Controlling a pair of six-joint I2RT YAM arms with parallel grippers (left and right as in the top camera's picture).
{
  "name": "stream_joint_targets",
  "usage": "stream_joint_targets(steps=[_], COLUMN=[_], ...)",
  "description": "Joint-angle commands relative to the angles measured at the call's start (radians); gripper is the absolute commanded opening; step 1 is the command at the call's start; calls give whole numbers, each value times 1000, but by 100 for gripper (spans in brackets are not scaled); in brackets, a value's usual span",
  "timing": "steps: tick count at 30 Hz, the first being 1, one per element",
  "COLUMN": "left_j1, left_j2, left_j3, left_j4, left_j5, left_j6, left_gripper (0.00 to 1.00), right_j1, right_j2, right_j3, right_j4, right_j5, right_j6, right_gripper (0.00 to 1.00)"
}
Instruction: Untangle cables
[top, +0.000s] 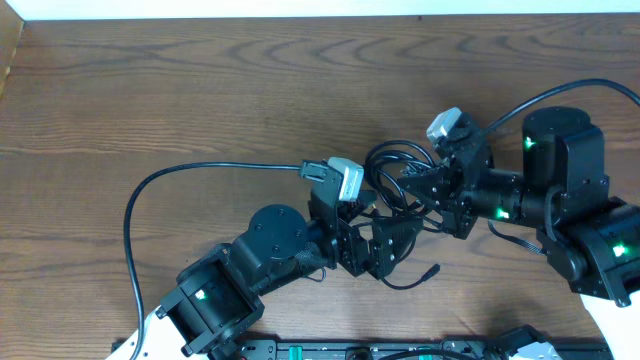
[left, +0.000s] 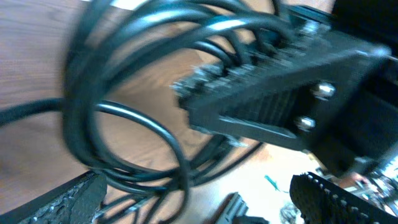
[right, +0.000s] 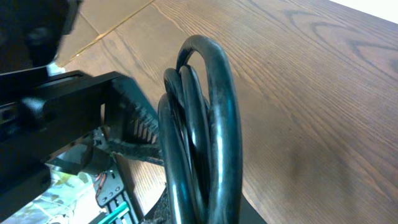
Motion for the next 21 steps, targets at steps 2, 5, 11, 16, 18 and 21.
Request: stream_joint_targets(steps=[2,5,11,16,18,21], left_j1=[-3,-3,-3,-3,-3,-2], left_j2=[-8,-8,7,16,16,16], left_j3=[6,6,6,6,6,6], left_j4=[3,10,154,114,86,82], left_j5=[-83,-113,-49,-67,-89,-92], left_j6=[21,21,17,19,20,39], left_gripper=[98,98,98,98,98,95], right_j1=[-3,-3,-3,-3,-3,-3], right_j2=[-50,-69,-78,-79,-86,-92], right_j3=[13,13,13,13,13,13], right_j4=[8,6,8,8,9,10], right_j5=[-51,-52,-107,-108,-106,-95], right_j6=[12,12,12,11,11,11], right_gripper=[1,1,1,1,1,1])
